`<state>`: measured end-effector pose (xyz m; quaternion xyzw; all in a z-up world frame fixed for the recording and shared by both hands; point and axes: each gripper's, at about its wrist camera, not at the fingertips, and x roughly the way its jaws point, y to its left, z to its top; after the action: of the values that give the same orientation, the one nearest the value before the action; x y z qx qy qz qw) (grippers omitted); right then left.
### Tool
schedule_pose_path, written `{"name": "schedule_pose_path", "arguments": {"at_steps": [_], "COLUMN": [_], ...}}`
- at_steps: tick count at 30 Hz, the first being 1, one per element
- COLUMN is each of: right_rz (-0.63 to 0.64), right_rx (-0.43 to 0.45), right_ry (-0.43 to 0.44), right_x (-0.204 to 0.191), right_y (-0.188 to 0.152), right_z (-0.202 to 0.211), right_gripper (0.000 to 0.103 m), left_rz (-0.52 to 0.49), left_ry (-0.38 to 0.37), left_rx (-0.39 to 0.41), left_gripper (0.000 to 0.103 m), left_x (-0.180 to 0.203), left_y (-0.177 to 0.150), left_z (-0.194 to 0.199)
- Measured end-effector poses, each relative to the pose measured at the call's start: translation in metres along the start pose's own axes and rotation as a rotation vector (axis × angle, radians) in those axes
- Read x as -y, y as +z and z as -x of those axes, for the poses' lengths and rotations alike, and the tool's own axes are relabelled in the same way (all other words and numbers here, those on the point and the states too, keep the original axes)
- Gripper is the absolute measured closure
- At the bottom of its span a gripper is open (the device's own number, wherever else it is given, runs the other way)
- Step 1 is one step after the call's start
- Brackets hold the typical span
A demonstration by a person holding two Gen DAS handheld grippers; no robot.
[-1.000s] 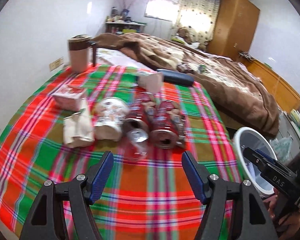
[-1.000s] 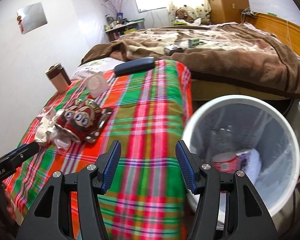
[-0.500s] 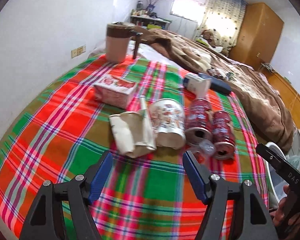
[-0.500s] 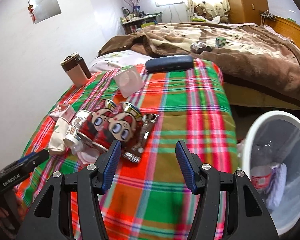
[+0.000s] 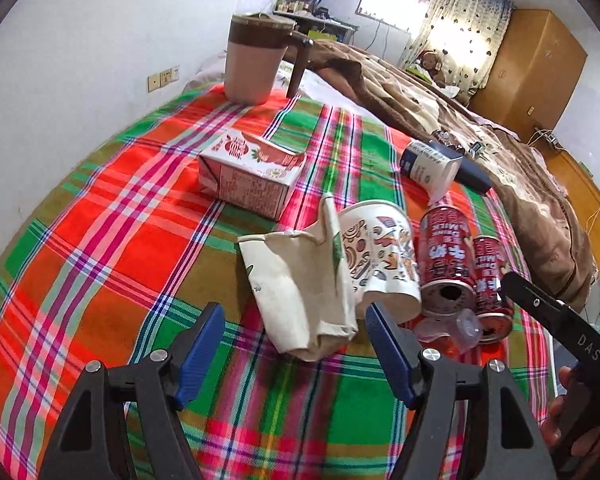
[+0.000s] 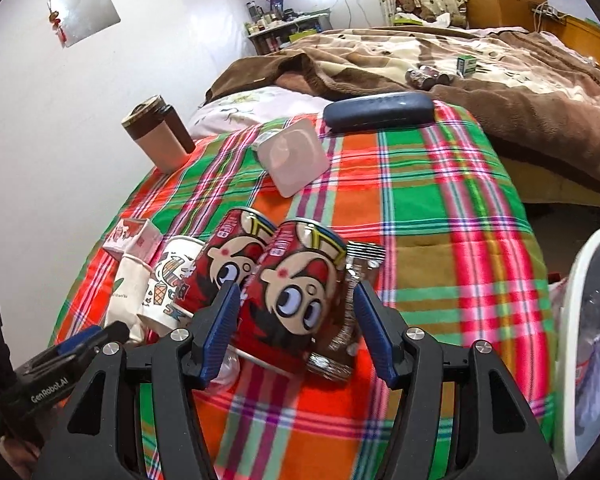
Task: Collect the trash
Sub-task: 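Grasp a red cartoon can with the right tool while the left tool grasps the paper bag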
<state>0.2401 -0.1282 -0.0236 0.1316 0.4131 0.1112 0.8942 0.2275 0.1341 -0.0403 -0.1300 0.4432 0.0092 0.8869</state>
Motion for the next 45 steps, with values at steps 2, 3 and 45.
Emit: {"name": "schedule_pose_path", "arguments": {"at_steps": [2, 3, 45], "right_rz": [0.005, 0.009, 0.123], "right_rx": [-0.009, -0.017, 0.007], "right_ry": [0.003, -0.006, -0.136], "right_x": [-0.004, -0.006, -0.019], "right_y": [0.0, 0.0, -0.006], "right_z": [-0.005, -0.008, -0.021], "right_gripper": [0.042, 0.042, 0.046], "left_rz": [0.003, 0.009, -0.028], "left_ry": [0.007, 0.003, 0.009], "left_rx": [-0.018, -0.021, 0.017], "left_gripper": [0.03, 0.03, 0.052], "left_x": [-0.003, -0.005, -0.003], "left_y": [0.0, 0.001, 0.016], "left_z": [-0.007, -0.009, -0.021]}}
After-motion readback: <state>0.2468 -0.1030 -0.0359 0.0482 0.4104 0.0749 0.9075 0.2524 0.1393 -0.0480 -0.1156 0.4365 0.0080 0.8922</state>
